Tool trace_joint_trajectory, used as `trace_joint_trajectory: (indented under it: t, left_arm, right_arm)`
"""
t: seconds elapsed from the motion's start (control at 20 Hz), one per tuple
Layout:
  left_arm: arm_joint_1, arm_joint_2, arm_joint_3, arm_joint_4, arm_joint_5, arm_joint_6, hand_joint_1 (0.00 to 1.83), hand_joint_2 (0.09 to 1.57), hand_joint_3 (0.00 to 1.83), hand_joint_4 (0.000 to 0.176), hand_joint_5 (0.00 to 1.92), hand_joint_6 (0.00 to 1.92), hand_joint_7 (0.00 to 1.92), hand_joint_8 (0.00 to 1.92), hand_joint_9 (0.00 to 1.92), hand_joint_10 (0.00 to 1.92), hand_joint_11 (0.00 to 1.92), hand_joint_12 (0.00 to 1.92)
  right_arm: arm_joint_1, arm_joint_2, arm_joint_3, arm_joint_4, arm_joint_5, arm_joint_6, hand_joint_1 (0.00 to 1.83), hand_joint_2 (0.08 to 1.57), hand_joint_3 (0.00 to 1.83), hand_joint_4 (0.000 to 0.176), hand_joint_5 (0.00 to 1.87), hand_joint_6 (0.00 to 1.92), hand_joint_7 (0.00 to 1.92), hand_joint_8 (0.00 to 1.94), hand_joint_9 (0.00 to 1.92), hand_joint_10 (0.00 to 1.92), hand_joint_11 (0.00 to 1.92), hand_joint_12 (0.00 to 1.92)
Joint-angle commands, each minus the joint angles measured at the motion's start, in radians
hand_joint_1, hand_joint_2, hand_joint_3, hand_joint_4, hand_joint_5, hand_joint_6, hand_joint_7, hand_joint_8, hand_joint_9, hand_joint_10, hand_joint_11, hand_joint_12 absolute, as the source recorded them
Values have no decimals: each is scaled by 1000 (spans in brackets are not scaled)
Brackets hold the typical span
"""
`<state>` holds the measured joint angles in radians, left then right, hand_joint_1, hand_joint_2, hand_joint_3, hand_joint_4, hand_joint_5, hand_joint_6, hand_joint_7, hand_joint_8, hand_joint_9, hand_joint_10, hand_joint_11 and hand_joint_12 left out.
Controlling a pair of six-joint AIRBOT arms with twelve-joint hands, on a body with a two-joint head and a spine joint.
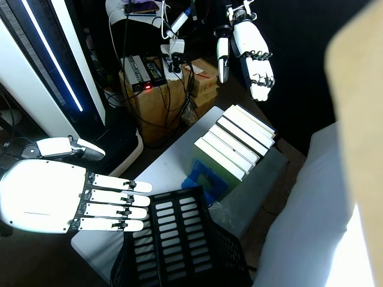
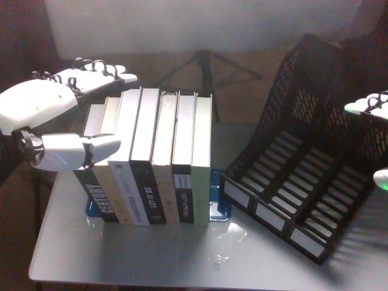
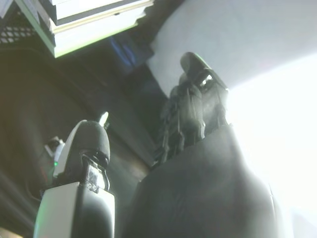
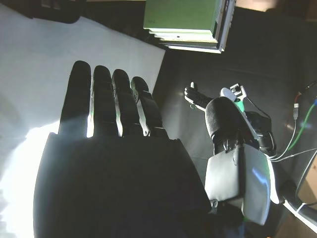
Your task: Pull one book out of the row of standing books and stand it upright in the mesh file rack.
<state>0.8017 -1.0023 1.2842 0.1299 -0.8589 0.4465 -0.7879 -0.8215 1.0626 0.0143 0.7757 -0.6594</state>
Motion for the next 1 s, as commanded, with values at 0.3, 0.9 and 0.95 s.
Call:
trace_joint_trajectory:
  t: [0.3, 0.9, 0.95]
  left_arm:
    - [-55, -11, 10, 42, -24, -2, 122, 1270, 3, 32, 86, 55, 0, 0, 0, 0, 0, 0]
    - [-198, -104, 82, 293, 248, -2, 119, 1175, 0, 0, 430, 46, 0, 0, 0, 0, 0, 0]
    - [-206, -110, 86, 311, 268, -2, 119, 1175, 0, 0, 430, 46, 0, 0, 0, 0, 0, 0]
  right_arm:
    - [3, 1, 8, 22, 99, 3, 307, 1298, 34, 0, 0, 0, 0, 0, 0, 0, 0, 0]
    - [-17, -10, 13, 51, 108, 3, 341, 1307, 18, 0, 0, 0, 0, 0, 0, 0, 0, 0]
    - [-18, -10, 13, 53, 109, 3, 341, 1307, 18, 0, 0, 0, 0, 0, 0, 0, 0, 0]
